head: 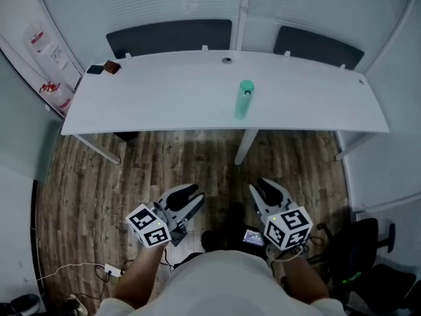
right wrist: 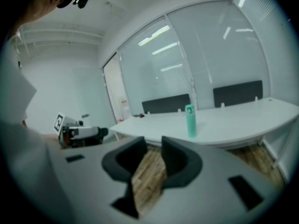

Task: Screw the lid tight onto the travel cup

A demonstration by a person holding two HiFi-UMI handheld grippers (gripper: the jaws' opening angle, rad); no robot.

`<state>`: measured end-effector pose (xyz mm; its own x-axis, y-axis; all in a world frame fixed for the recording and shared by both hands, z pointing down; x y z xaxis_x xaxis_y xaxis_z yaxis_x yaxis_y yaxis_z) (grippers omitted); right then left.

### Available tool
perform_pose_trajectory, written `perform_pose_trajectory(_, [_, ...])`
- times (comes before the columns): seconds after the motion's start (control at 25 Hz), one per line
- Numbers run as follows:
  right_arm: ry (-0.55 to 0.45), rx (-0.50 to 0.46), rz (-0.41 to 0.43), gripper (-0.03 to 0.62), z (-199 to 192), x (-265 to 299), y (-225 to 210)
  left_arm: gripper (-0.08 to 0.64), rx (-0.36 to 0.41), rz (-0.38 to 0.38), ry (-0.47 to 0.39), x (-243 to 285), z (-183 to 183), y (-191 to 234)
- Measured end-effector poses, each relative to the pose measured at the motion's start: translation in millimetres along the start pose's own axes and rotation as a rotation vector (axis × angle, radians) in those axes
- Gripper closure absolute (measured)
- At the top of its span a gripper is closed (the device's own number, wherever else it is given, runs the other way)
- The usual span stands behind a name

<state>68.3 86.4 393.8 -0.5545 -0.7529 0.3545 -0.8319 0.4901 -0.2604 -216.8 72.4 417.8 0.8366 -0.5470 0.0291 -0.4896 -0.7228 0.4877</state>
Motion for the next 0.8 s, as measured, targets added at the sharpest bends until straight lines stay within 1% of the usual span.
perform_pose_trajectory(0.16, [-0.003,-0.003,0.011,0.482,11,13,-20,0.419,0.003,0.016,-0.005,18,7,9])
perform_pose_trajectory(0.36, [-0.016,-0.011,0.018,0.482,34,32,-54,0.419,0.012,0.026,-0.008,54,23,24])
perform_pose_trajectory(0.64, [-0.009,-0.012,0.026,0.482,62,55,-109,0.419,0.024,0.052,0.005,111,43,47])
perform_pose_trajectory(0.8, [0.002,-0.008,0.032,0.482,71,68,-138,0.419,0.019,0.070,0.020,139,47,61])
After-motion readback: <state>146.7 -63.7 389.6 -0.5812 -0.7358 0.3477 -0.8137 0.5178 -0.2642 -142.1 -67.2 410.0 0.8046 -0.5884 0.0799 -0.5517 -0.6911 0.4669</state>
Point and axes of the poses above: the fingertips, and each gripper's own axes: x forward along the fingers, y to its left, z out of its top, the point moved 10 cm from there along -x, backward along the fingers, and after that the axes turned 3 degrees about z, right-handed, at the moved point
